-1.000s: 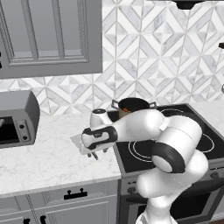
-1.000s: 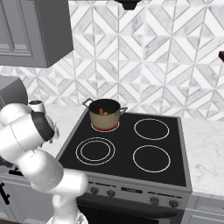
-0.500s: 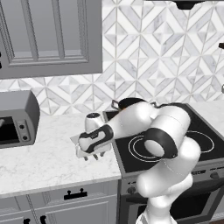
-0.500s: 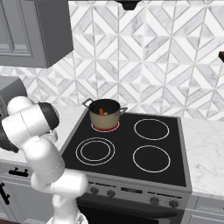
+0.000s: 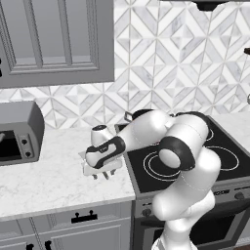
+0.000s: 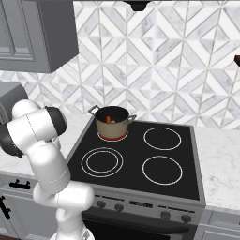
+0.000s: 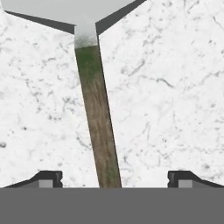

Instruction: Put the carrot and sweet potato in the pot. Retrieve the spatula and lightly stir the vegetables in the pot.

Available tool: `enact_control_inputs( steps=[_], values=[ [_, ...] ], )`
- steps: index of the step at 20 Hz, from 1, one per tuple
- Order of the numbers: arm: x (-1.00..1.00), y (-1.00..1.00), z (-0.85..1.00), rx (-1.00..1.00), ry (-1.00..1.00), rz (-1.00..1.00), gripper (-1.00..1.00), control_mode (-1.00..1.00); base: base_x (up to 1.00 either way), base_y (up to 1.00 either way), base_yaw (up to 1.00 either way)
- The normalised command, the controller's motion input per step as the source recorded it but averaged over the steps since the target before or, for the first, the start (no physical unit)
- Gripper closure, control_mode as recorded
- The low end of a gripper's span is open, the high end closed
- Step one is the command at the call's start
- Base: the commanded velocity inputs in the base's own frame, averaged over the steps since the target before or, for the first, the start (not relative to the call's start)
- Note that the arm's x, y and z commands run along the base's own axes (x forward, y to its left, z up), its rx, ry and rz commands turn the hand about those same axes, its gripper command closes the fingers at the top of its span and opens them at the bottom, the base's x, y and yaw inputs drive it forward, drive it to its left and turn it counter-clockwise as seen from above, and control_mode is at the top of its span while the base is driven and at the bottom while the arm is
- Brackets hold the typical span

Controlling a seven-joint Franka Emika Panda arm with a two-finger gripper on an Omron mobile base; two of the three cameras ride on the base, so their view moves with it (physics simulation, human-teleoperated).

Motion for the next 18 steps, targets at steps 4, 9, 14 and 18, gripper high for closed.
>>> enact_control_inputs(
  steps=[4,9,14,18],
  values=[
    [-0.23,0.0,-0.33,0.0,0.0,0.0,-1.0,-1.0,0.0,0.0,0.0],
    [-0.16,0.0,-0.26,0.02,0.0,0.0,-1.0,-1.0,0.0,0.0,0.0],
    [-0.26,0.0,-0.14,0.03,-0.1,0.0,-1.0,-1.0,0.0,0.0,0.0],
    [-0.23,0.0,-0.32,0.04,0.0,-0.03,1.0,-1.0,0.0,0.0,0.0]
  ],
)
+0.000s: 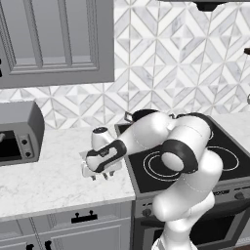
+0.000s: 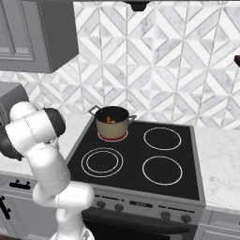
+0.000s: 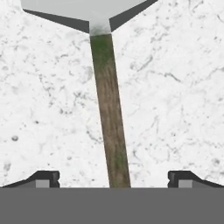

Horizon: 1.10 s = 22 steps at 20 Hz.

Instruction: Put the carrot and sweet potato in the pot. Retrieve the spatula and lightly stir the vegetables in the pot.

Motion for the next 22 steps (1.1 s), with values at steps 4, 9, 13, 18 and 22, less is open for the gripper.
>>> enact_control_inputs(
  steps=[4,9,13,18,22],
  values=[
    [-0.08,0.0,-0.24,0.02,0.05,-0.04,1.0,-1.0,0.0,0.0,0.0],
    [0.0,0.0,-0.07,0.0,0.01,-0.03,1.0,-1.0,0.0,0.0,0.0],
    [0.0,0.0,-0.04,0.0,0.0,0.0,1.0,-1.0,0.0,0.0,0.0],
    [-0.08,0.0,0.08,0.0,-0.06,0.0,1.0,-1.0,0.0,0.0,0.0],
    [-0.16,-0.19,0.48,0.0,-0.18,0.05,1.0,-1.0,0.0,0.0,0.0]
  ],
)
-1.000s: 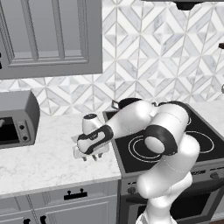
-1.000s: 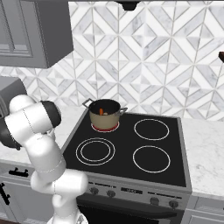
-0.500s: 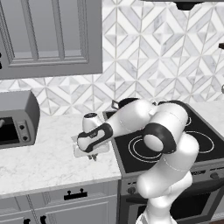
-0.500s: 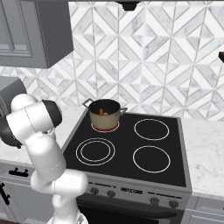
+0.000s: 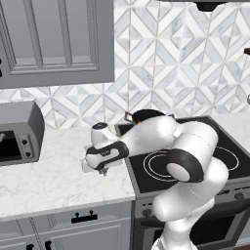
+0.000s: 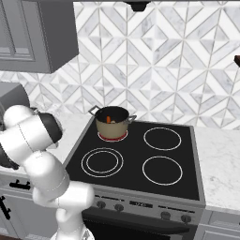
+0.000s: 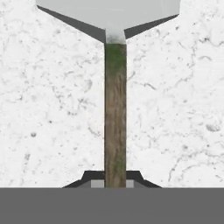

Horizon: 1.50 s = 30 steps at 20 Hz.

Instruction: Put the carrot and sweet potato in the pot. Retrieve the spatula and lightly stir the vegetables in the pot.

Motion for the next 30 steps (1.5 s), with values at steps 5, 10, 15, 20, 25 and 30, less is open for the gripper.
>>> enact_control_inputs(
  steps=[5,10,15,20,25,30],
  values=[
    [-0.33,-0.74,0.44,0.0,-0.11,0.07,1.0,-1.0,0.0,0.0,0.0],
    [-0.04,-0.52,0.0,0.01,-0.01,0.04,1.0,-1.0,0.0,0.0,0.0],
    [-0.14,-0.48,0.26,0.0,-0.05,0.14,1.0,-1.0,0.0,0.0,0.0],
    [0.0,-0.42,0.69,0.0,-0.02,0.24,1.0,-1.0,0.0,0.0,0.0],
    [0.0,-0.45,0.59,0.0,0.03,0.34,1.0,-1.0,0.0,0.0,0.0],
    [0.0,-0.66,0.24,0.0,0.01,0.33,1.0,-1.0,0.0,0.0,0.0]
  ],
)
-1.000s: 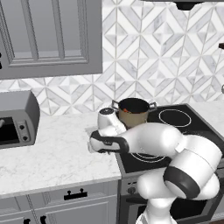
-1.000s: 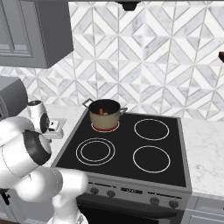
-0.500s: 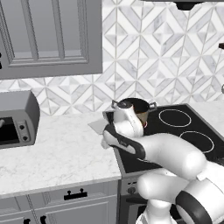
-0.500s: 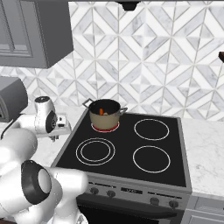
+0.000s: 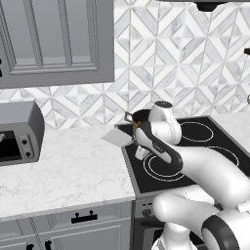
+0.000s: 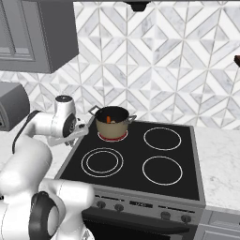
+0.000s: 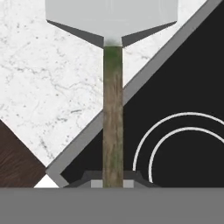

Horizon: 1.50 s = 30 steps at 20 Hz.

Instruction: Put the carrot and sweet potato in the pot. Retrieve the spatula and lightly stir the vegetables in the pot.

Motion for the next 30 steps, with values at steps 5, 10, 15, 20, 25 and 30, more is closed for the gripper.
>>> enact_control_inputs(
  steps=[5,10,15,20,25,30],
  values=[
    [0.0,-0.52,0.0,0.0,0.0,0.02,1.0,-1.0,0.0,0.0,0.0],
    [0.1,-0.1,0.22,0.0,0.0,0.0,1.0,-1.0,0.0,0.0,0.0],
    [0.31,-0.31,0.52,-0.05,0.01,0.04,1.0,-1.0,0.0,0.0,0.0],
    [0.5,-0.75,0.2,-0.15,0.11,0.02,1.0,-1.0,0.0,0.0,0.0],
    [0.57,-0.61,0.43,-0.19,0.01,0.04,1.0,-1.0,0.0,0.0,0.0],
    [0.63,-0.48,0.44,-0.19,0.0,0.06,1.0,-1.0,0.0,0.0,0.0]
  ],
)
